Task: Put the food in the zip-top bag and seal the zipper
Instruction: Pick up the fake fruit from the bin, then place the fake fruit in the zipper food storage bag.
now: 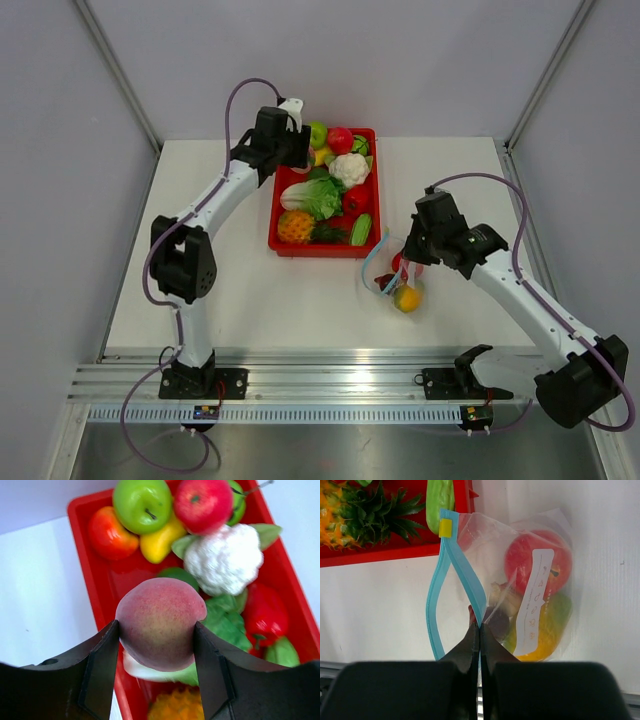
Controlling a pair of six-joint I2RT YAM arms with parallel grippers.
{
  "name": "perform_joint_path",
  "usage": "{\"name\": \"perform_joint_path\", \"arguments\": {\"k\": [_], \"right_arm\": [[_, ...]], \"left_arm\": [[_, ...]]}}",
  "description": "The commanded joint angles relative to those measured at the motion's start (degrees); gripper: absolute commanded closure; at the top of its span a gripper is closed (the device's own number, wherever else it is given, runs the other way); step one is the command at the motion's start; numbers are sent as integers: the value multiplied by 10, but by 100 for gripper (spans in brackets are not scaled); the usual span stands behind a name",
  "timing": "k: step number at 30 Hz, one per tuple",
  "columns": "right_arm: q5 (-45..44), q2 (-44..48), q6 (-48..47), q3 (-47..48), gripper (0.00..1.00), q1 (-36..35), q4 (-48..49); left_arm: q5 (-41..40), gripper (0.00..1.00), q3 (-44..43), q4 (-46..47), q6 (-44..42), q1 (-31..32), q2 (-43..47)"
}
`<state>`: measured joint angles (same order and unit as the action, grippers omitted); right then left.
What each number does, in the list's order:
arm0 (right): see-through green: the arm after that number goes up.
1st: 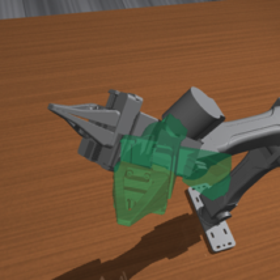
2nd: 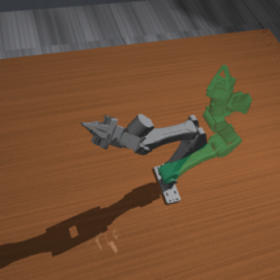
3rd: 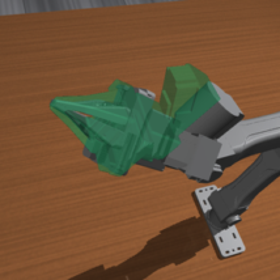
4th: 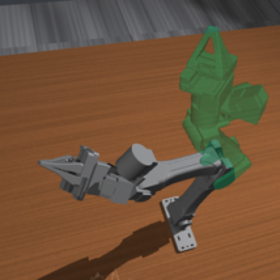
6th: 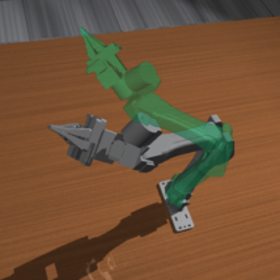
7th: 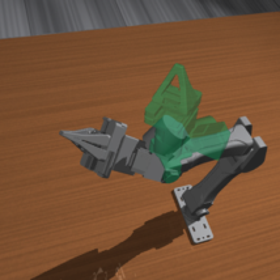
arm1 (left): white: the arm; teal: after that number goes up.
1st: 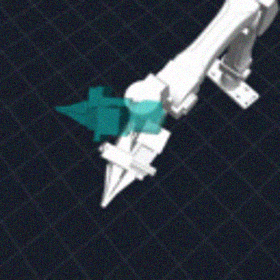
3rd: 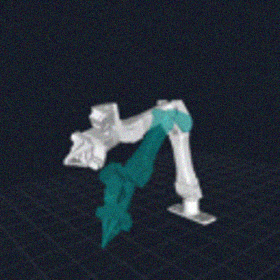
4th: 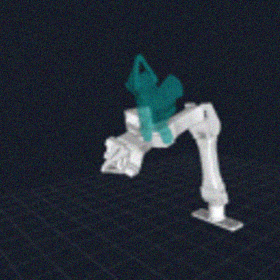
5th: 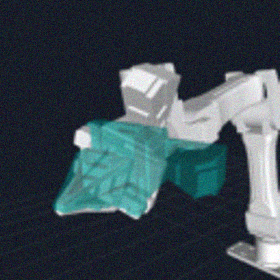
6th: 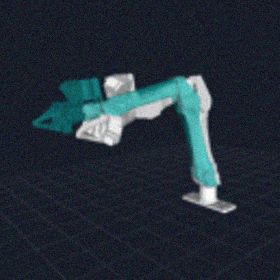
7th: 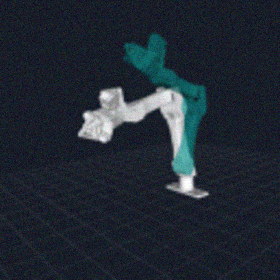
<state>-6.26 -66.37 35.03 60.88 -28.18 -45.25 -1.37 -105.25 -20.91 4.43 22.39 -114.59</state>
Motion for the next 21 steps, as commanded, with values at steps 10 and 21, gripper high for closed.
{"name": "perform_joint_path", "arguments": {"k": [10,21], "right_arm": [[9,47,14,-2,100,-2,21],[19,57,18,-5,100,-1,25]], "left_arm": [[123,96,188,23,85,86,239],[241,100,267,41,173,230,296]]}}
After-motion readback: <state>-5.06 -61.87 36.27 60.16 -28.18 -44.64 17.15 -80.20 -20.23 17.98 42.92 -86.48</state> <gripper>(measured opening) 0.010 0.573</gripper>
